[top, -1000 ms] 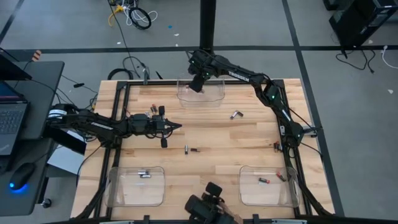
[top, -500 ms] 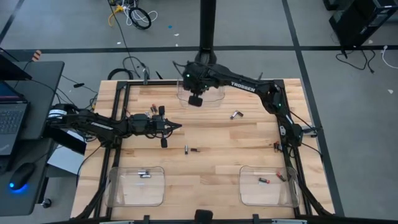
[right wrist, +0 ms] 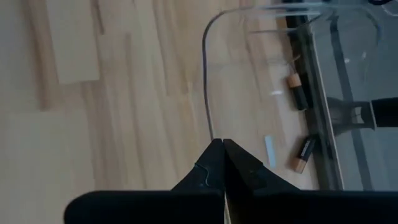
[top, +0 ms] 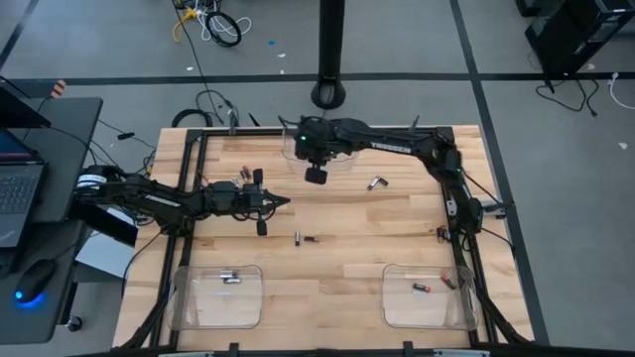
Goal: Sort batteries
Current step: Put the brown battery into the top middle transparent bin
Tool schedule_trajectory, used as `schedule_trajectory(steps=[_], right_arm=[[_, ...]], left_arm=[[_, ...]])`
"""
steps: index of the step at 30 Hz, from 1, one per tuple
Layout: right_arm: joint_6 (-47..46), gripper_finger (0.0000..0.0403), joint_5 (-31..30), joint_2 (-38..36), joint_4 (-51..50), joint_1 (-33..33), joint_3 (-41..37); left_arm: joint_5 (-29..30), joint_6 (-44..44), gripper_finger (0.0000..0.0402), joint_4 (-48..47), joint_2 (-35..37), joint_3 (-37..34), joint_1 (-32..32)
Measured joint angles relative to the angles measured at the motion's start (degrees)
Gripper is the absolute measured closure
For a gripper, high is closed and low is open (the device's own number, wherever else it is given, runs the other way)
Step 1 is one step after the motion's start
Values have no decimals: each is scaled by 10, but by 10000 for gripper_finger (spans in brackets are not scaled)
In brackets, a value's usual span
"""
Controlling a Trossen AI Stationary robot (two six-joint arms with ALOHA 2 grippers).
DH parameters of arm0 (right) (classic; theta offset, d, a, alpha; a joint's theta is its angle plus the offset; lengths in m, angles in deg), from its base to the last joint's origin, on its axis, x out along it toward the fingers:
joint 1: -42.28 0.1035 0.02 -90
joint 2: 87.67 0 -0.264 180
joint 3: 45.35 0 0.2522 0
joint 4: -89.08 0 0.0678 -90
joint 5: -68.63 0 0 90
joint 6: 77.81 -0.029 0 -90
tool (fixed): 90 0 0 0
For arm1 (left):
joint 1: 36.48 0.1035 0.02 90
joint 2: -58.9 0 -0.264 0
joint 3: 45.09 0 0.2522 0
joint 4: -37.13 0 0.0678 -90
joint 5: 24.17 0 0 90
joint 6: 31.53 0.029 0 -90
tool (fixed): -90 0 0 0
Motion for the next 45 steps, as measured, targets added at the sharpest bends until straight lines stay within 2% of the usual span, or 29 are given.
schedule_trajectory(steps=[8,12,18,23,28,34,39,45], right_arm=[[-72,398,-1,-176,164,30,-281],[-143,398,-26,-279,192,65,-429],[-284,398,-65,-421,108,128,-569],[-397,396,-66,-489,-47,163,-600],[-459,396,-19,-498,-176,184,-600],[-431,395,81,-464,-261,196,-600],[-380,396,138,-414,-276,196,-619],[-344,396,144,-352,-276,196,-654]], left_arm=[[-3,-1,388,1,0,0,0],[-3,-2,388,1,0,0,0],[-4,-3,388,1,0,0,0],[-4,-4,388,1,0,0,0],[-4,-4,388,2,0,0,0],[-4,-4,388,1,0,0,0],[-4,-3,388,-1,0,0,0],[-4,-1,388,-3,0,0,0]])
